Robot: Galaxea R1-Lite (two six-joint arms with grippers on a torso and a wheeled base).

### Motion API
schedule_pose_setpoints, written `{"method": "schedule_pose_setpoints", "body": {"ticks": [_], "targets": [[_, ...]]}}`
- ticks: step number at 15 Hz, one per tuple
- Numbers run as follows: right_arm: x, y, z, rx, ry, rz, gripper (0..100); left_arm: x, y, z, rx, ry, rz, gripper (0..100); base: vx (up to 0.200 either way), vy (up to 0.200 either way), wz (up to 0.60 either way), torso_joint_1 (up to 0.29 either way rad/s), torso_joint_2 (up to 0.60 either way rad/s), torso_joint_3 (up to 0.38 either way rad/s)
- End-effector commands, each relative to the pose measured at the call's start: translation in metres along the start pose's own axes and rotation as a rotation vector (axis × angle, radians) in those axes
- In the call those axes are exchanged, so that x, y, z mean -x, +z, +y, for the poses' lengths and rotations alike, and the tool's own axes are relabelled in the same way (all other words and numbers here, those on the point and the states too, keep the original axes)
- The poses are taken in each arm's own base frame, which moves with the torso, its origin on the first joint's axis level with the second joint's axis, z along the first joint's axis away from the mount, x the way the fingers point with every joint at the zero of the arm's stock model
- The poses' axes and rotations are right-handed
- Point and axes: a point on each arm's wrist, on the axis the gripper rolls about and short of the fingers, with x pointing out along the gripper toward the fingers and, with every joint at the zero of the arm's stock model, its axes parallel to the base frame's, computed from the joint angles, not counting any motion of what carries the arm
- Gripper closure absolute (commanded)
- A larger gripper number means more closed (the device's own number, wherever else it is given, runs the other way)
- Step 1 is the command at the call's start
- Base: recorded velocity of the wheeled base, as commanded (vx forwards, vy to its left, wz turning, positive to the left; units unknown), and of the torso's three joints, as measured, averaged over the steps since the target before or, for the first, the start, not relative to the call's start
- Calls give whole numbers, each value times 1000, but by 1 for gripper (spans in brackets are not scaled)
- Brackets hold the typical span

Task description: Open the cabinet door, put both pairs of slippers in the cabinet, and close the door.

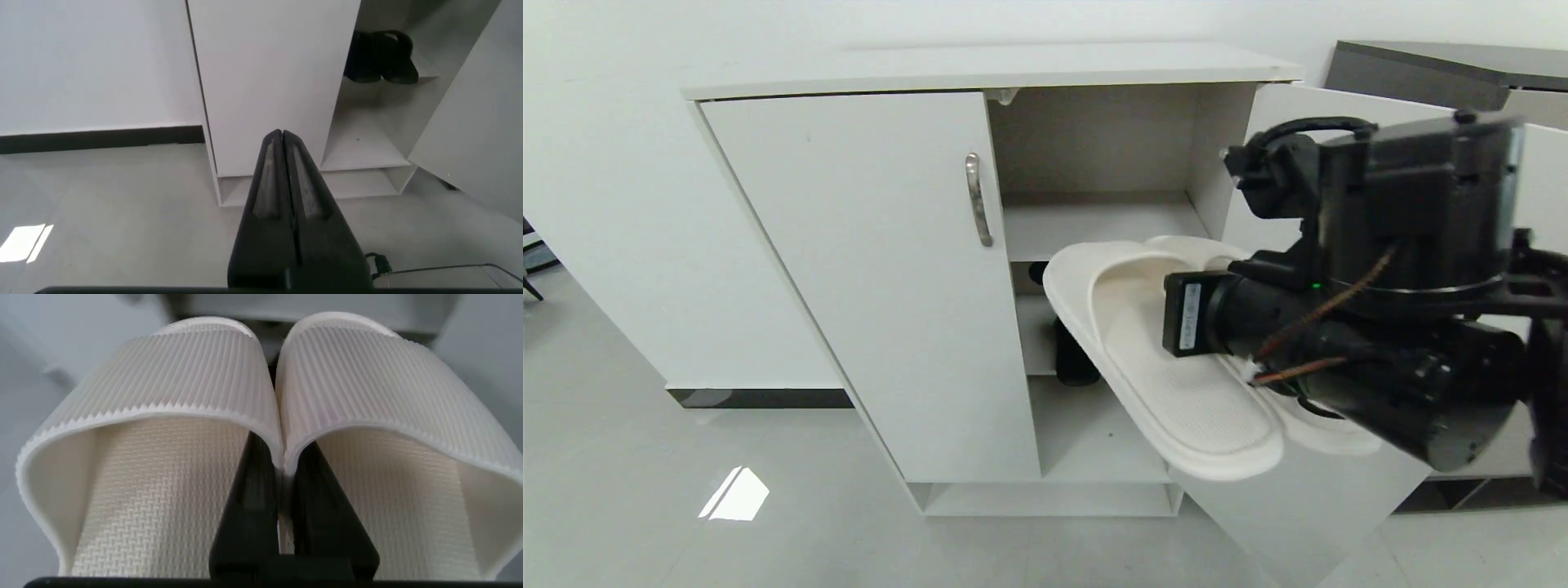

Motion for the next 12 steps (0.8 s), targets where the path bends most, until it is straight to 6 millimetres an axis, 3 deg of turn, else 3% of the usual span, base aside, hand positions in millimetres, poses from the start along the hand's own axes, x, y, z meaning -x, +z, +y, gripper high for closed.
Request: {"method": "schedule_pose_setpoints", "body": {"ticks": [1, 5, 12], "targets": [[-51, -12, 20, 17, -164, 6, 100, 0, 0, 0, -1, 0, 1, 100, 0, 0, 0, 0, 0, 0], [-76, -22, 31, -11, -224, -73, 100, 0, 0, 0, -2, -1, 1, 100, 0, 0, 0, 0, 0, 0], [-84, -20, 36, 51, -247, -63, 100, 0, 0, 0, -5, -1, 1, 100, 0, 0, 0, 0, 0, 0]]}}
